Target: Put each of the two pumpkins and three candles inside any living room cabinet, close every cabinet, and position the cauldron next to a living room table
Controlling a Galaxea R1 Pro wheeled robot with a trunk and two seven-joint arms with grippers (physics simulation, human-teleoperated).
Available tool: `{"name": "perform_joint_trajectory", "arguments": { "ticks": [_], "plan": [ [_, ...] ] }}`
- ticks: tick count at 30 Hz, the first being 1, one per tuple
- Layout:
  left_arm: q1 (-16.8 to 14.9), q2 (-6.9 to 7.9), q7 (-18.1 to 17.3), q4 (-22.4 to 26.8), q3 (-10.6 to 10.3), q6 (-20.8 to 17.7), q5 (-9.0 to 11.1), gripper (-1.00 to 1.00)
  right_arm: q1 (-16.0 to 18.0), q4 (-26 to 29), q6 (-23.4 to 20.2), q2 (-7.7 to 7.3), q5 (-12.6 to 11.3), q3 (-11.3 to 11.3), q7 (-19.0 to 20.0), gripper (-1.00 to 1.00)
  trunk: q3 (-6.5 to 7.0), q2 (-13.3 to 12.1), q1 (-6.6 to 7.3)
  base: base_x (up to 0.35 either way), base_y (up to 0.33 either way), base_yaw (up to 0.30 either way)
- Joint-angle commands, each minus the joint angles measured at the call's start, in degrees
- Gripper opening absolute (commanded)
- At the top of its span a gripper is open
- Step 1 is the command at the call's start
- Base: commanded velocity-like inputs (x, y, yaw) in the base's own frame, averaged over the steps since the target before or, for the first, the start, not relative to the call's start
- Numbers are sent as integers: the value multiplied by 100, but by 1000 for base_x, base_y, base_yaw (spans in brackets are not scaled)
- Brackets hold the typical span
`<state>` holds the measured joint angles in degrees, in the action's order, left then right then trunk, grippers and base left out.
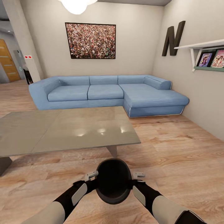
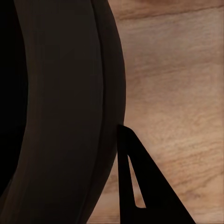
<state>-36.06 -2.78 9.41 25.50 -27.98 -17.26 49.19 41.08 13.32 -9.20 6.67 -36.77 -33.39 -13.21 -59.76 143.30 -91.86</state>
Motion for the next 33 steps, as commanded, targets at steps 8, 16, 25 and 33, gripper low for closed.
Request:
{"name": "perform_joint_trajectory", "arguments": {
  "ticks": [8,16,25,33],
  "plan": [
    [-7,-12,-10,122,-5,3,196,-100,2,74,-21,1,-67,-62,29,-100,-94,8,-8,1,0,1],
    [-7,-12,-10,121,-6,3,196,-100,2,74,-21,2,-65,-68,77,-100,-271,19,-29,0,0,0],
    [-7,-12,-10,122,-6,3,196,-100,-1,74,-13,-9,-58,-71,134,-100,-470,31,-52,0,0,0],
    [-7,-5,-10,122,-6,3,196,-100,3,74,19,-2,-66,-70,134,-100,-470,31,-52,0,0,0]
  ]
}}
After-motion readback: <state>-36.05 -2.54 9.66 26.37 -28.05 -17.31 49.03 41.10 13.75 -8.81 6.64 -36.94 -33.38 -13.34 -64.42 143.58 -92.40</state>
